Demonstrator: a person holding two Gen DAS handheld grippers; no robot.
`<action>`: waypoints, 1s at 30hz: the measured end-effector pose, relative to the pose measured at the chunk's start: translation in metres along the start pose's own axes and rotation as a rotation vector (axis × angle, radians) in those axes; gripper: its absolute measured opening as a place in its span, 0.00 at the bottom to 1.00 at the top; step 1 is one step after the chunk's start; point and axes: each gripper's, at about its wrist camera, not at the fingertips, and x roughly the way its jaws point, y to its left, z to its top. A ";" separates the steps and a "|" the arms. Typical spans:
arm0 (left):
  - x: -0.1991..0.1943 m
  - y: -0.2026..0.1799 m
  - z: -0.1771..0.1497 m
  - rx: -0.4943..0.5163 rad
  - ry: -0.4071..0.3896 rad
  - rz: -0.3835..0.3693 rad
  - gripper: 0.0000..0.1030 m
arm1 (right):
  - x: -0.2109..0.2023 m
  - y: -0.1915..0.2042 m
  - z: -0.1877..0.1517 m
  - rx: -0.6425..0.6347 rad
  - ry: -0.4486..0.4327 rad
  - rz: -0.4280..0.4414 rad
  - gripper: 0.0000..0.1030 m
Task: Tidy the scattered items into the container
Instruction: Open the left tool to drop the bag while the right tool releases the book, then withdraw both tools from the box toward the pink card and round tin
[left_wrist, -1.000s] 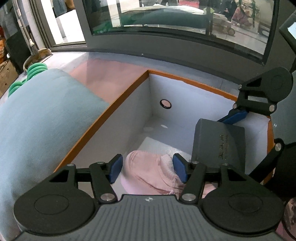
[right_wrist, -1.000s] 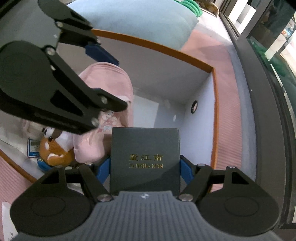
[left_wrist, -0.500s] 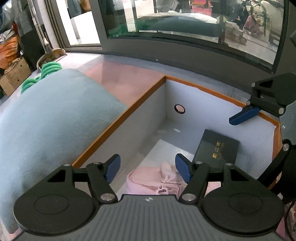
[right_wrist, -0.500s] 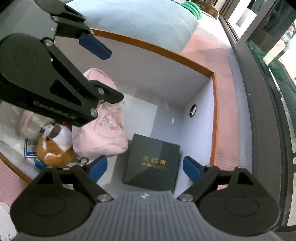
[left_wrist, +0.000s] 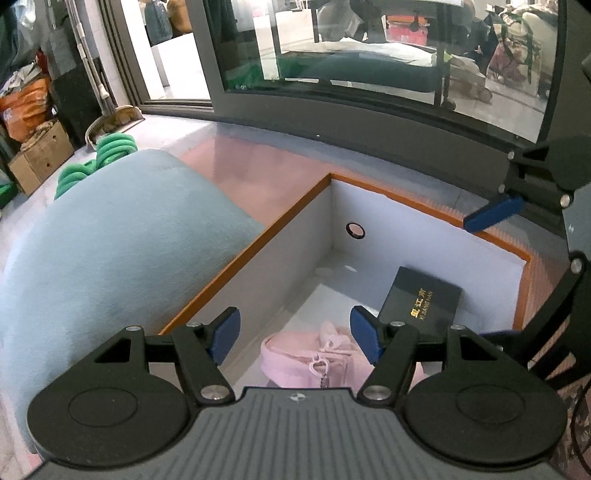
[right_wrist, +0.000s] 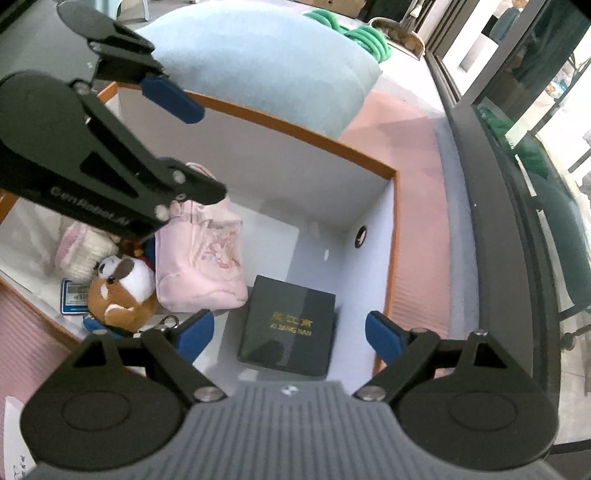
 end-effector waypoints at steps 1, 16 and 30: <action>-0.003 0.000 0.000 -0.001 -0.003 0.001 0.75 | -0.003 0.000 0.000 -0.009 -0.005 0.004 0.88; -0.066 -0.017 0.004 0.029 -0.022 0.059 0.76 | -0.060 0.002 -0.013 -0.060 -0.080 0.035 0.88; -0.140 -0.031 -0.009 0.030 -0.032 0.145 0.77 | -0.124 0.003 -0.054 -0.154 -0.150 0.119 0.88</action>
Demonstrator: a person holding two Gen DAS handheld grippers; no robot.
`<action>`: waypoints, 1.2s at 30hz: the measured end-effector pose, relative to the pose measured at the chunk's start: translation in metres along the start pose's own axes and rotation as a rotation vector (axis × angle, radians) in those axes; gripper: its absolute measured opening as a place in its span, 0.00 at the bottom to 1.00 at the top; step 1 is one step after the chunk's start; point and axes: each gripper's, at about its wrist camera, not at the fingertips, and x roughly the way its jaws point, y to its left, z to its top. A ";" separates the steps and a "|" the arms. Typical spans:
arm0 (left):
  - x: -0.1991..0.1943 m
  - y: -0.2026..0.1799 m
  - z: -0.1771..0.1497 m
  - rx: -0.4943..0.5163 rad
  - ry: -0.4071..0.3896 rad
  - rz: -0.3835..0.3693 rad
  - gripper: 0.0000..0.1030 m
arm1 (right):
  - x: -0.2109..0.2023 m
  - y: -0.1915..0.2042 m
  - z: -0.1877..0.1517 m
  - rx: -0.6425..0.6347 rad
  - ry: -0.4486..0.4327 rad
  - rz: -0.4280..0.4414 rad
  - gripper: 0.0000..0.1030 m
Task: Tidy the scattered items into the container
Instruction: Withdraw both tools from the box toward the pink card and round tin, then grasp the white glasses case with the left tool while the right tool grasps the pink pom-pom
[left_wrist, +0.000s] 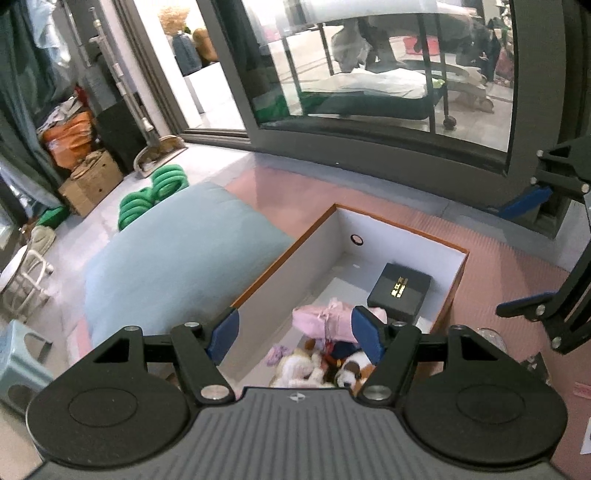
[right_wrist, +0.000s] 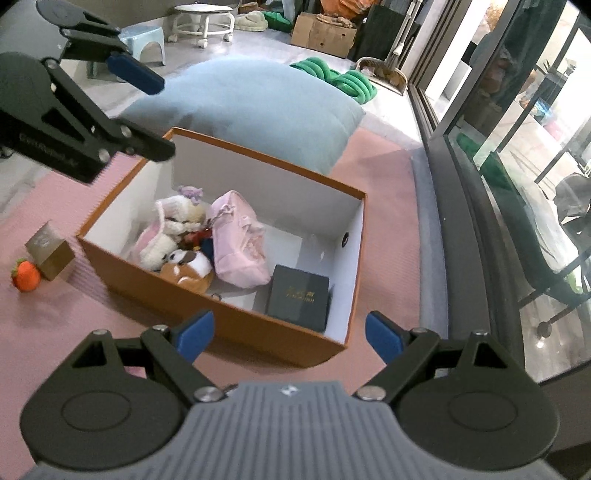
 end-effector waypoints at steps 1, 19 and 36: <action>-0.006 0.000 -0.003 -0.006 -0.002 0.005 0.77 | -0.003 0.001 -0.003 -0.005 -0.002 0.006 0.88; -0.040 -0.058 -0.070 -0.061 0.026 -0.066 0.78 | -0.046 0.006 -0.098 -0.044 0.050 0.103 0.88; -0.030 -0.101 -0.143 -0.353 0.132 -0.106 0.85 | -0.053 0.007 -0.196 -0.031 0.123 0.267 0.88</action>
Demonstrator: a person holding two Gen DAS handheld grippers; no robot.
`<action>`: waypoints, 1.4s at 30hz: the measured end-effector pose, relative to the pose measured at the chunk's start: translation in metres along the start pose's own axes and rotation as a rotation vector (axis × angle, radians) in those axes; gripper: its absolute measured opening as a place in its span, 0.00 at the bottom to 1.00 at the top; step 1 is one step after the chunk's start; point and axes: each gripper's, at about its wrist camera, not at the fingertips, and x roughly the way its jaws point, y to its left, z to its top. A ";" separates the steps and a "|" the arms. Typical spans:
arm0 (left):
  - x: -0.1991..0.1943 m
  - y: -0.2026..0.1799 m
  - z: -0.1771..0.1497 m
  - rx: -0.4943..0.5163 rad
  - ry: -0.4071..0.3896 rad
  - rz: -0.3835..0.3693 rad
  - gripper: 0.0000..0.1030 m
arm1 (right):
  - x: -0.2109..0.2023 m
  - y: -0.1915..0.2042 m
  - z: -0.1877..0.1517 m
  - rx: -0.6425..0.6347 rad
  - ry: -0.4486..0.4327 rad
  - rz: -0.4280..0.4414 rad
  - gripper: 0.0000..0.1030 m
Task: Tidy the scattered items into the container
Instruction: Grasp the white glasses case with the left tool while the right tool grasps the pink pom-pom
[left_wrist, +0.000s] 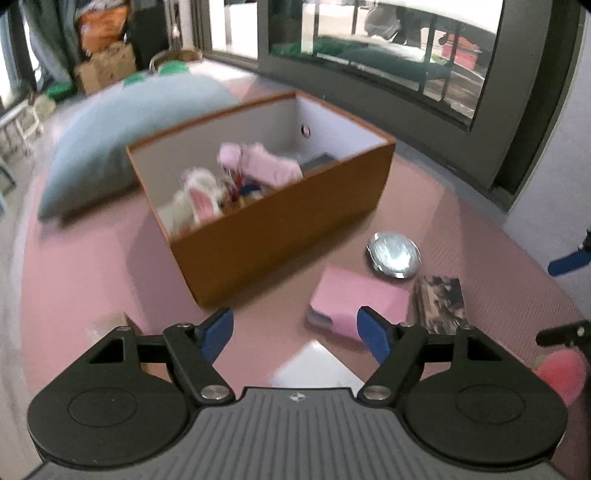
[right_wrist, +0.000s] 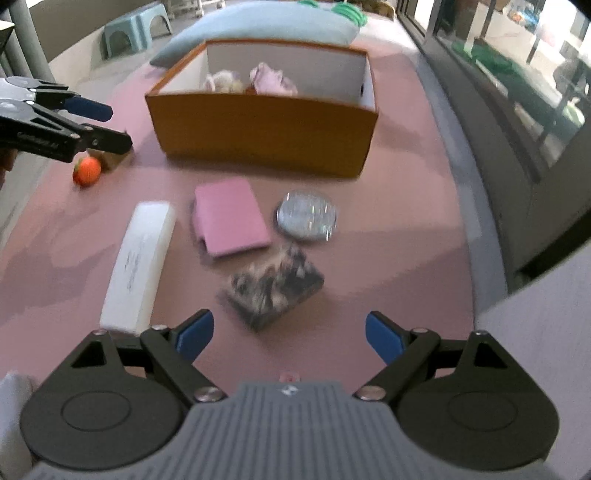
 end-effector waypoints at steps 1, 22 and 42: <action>0.002 -0.002 -0.006 -0.013 0.014 -0.007 0.85 | 0.001 0.000 -0.006 -0.009 0.014 0.009 0.88; 0.037 -0.036 -0.070 -0.195 0.137 -0.002 0.85 | 0.031 -0.014 -0.082 0.094 0.341 -0.042 0.88; 0.051 -0.038 -0.087 -0.248 0.144 0.011 0.88 | 0.065 -0.012 -0.095 0.072 0.462 0.043 0.52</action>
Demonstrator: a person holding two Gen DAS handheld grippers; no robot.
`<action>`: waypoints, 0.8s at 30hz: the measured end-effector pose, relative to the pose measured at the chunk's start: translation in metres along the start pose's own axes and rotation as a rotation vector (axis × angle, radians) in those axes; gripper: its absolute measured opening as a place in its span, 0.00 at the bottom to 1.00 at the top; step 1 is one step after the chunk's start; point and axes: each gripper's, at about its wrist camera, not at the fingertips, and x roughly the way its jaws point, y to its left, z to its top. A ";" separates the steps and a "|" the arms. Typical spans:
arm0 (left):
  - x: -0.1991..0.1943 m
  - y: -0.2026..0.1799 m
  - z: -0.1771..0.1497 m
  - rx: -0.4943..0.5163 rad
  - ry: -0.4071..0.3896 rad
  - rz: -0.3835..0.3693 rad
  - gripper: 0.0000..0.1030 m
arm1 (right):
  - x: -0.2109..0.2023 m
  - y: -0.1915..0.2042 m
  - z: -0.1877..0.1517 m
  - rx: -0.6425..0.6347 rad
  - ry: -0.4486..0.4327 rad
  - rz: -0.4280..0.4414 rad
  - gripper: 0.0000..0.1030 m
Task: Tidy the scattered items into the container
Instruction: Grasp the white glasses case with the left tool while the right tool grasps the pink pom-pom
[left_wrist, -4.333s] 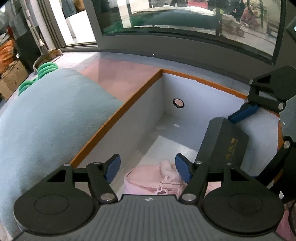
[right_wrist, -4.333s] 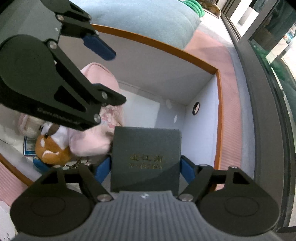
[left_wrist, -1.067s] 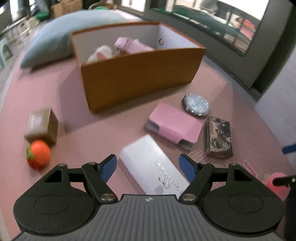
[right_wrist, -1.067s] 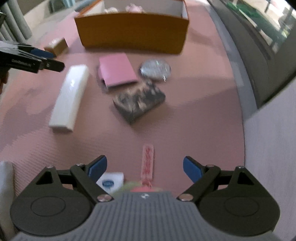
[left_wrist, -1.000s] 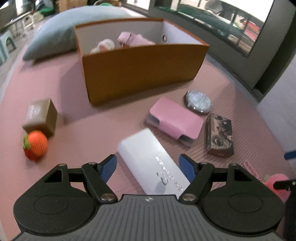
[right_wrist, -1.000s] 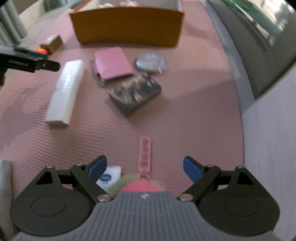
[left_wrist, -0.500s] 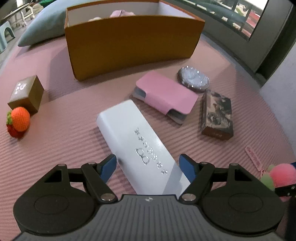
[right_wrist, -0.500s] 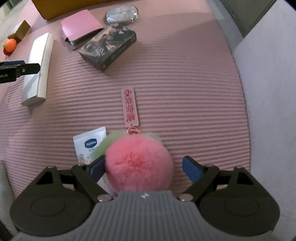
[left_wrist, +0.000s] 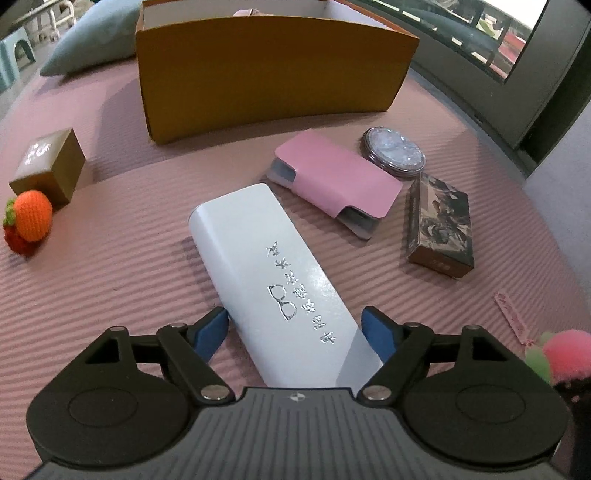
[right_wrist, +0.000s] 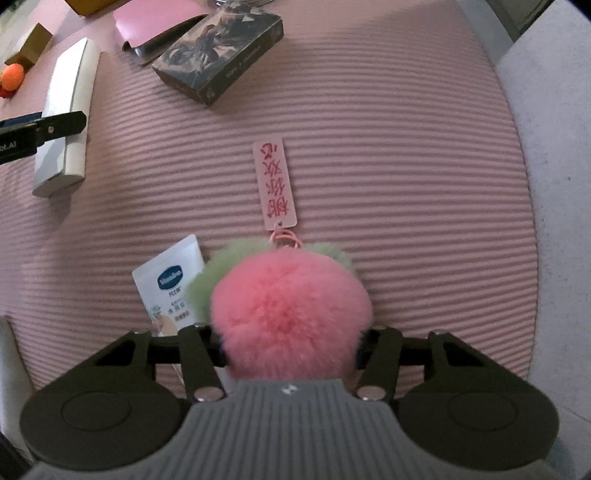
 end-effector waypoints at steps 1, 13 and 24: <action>-0.001 0.001 -0.001 0.006 0.006 -0.003 0.87 | -0.001 -0.001 0.000 0.003 -0.003 0.007 0.49; -0.036 0.037 -0.037 0.068 0.085 -0.054 0.72 | -0.018 -0.005 -0.003 -0.007 -0.060 0.064 0.45; -0.018 0.028 -0.035 0.126 0.035 0.066 0.86 | -0.017 0.001 0.001 -0.054 -0.068 0.058 0.45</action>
